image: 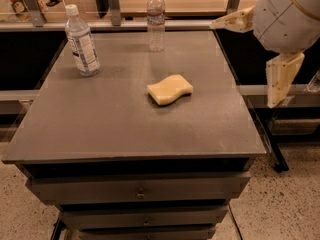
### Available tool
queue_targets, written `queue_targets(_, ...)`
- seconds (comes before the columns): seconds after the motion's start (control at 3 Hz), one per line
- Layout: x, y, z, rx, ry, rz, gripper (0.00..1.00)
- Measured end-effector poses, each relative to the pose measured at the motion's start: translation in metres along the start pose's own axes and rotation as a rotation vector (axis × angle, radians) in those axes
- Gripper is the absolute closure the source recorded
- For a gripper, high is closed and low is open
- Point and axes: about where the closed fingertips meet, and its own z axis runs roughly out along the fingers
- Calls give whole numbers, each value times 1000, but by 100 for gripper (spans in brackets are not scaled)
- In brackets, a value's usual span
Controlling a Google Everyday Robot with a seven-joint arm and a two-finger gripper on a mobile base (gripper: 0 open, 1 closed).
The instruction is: Move sponge near blue plastic bottle
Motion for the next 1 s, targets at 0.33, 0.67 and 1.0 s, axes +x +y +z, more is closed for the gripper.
queue_targets(0.33, -13, -31, 6, 29, -52, -19, 0)
queue_targets(0.67, -17, -53, 21, -41, -36, -18, 0)
queue_targets(1.0, -19, -76, 36, -53, -24, -8, 0)
